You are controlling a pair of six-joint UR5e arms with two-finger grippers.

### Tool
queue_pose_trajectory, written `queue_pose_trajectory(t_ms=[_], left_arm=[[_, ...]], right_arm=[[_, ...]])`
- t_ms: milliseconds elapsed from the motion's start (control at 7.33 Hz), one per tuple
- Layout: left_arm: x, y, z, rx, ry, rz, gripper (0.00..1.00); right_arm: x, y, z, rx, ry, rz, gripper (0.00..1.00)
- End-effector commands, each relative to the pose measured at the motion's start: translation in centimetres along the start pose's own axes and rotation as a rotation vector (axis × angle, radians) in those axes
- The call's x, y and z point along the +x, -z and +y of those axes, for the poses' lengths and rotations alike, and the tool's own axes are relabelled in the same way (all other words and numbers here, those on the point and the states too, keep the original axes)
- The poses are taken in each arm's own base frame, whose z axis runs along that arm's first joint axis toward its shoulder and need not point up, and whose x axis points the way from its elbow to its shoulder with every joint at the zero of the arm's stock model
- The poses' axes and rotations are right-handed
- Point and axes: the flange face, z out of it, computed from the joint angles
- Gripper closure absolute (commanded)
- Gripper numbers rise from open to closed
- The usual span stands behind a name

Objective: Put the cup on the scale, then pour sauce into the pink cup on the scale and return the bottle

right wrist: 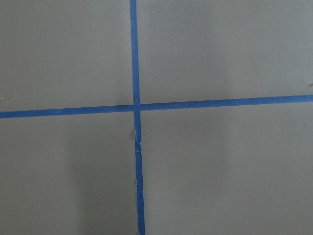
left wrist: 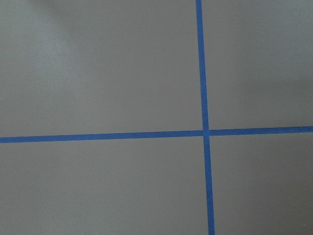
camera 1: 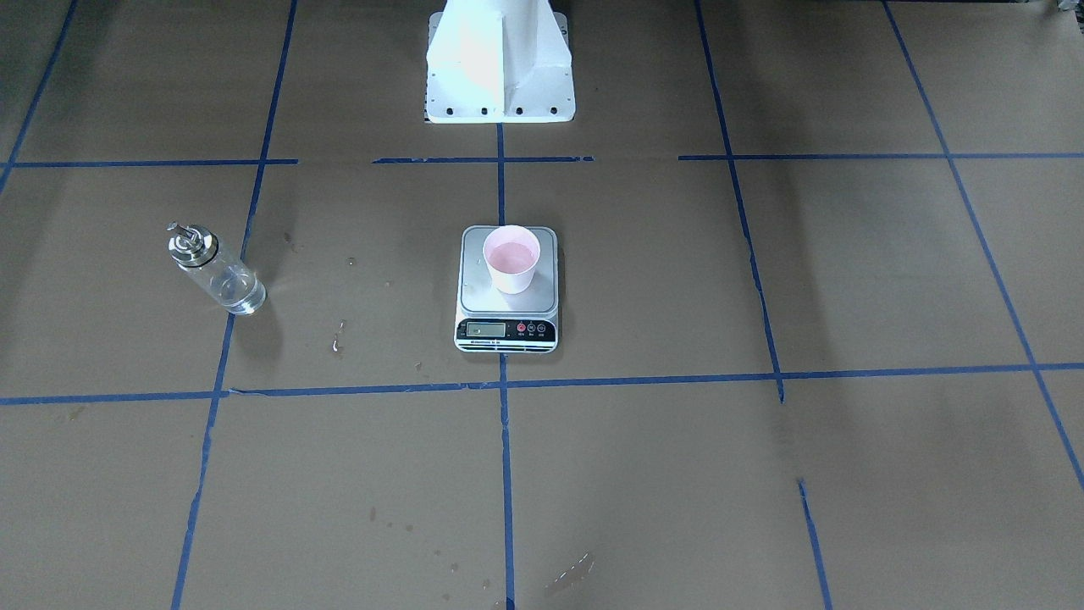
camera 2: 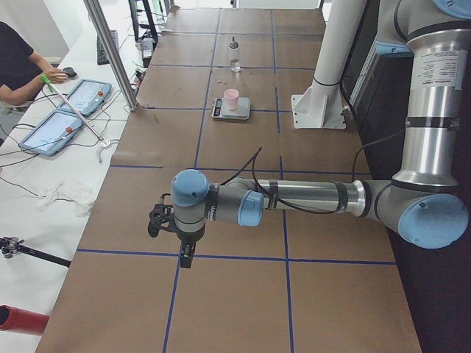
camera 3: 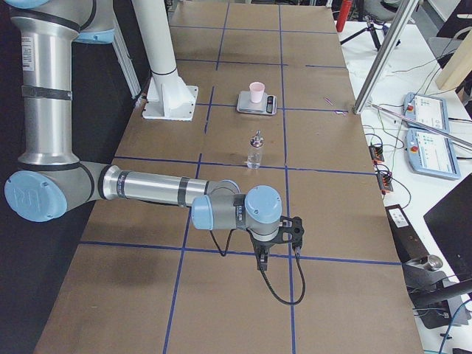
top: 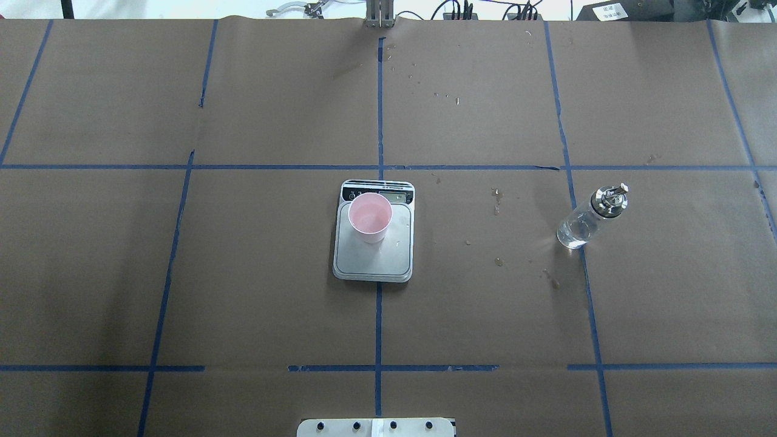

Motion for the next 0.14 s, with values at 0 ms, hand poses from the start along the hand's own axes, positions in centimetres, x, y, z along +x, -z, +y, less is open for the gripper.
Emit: queue_pose_trajectory(t_ms=[0], left_arm=[[-0.07,-0.04,0.02,-0.001,-0.001,0.000,0.00]], right_arm=[[0.05,-0.05,0.01,-0.001,-0.001,0.000,0.00]])
